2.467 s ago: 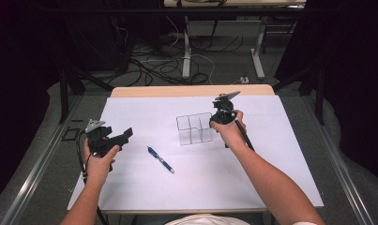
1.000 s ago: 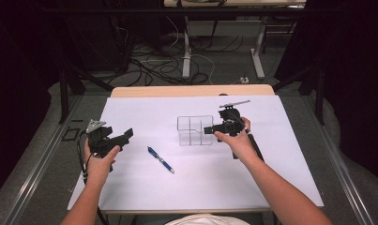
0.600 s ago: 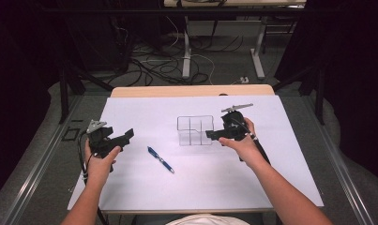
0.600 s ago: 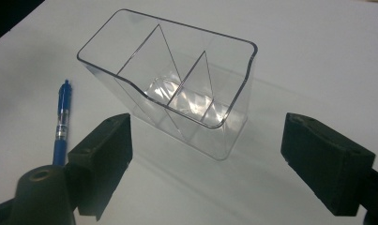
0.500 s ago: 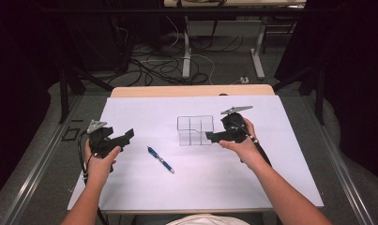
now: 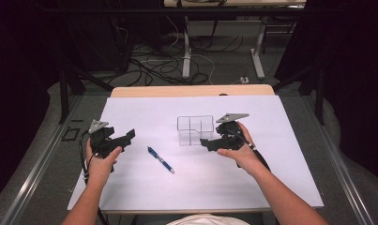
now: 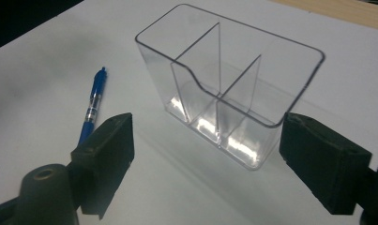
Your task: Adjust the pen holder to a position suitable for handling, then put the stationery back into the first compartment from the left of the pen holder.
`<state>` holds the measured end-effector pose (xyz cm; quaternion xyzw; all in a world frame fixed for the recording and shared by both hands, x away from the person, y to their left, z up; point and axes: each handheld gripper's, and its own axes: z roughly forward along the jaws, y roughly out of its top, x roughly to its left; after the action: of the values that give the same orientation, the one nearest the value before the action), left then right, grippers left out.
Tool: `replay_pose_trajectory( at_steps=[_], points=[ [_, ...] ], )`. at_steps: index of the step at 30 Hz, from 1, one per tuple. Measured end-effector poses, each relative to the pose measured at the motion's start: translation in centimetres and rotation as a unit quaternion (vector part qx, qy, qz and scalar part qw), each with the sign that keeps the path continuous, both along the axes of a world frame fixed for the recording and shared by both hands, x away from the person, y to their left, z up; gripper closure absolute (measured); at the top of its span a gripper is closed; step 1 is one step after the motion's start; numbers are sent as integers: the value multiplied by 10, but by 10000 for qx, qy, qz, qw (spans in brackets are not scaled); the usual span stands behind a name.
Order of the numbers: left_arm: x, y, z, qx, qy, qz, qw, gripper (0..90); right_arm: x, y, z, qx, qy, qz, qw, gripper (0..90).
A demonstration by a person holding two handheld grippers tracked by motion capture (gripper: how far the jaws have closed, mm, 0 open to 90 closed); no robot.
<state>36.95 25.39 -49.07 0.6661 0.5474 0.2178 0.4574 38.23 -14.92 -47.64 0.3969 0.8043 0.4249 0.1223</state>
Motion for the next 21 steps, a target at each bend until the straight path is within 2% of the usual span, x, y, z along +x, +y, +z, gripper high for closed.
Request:
replay_pose_trajectory(
  at_steps=[5, 7, 9, 11, 12, 17, 18, 21],
  points=[
    [0, 0, 0, -2, 13, -9, 10000, 89, -2, 10, 1, -164, -109, 102, 9998, 291],
    [0, 0, 0, 10, 8, 0, 10000, 89, -2, 14, 2, -139, -25, 108, 9998, 323],
    [0, 0, 0, 19, -12, 10, 10000, 89, 0, 17, 1, -146, -47, 172, 9997, 331],
    [0, 0, 0, 32, -14, 20, 10000, 89, 0, 21, 2, -248, 25, 258, 9994, 356],
    [0, 0, 0, 34, -14, 21, 10000, 89, 0, 24, 0, -180, -10, 278, 9995, 362],
    [0, -1, 0, 55, -32, 17, 10000, 89, 2, 35, -3, -257, -8, 417, 9988, 400],
    [0, -1, 0, 54, -11, 13, 10000, 88, 1, 39, -4, -325, 103, 454, 9984, 415],
    [0, -2, 0, 83, -38, 28, 10000, 82, 2, 44, -7, -293, 85, 501, 9983, 419]
  ],
)
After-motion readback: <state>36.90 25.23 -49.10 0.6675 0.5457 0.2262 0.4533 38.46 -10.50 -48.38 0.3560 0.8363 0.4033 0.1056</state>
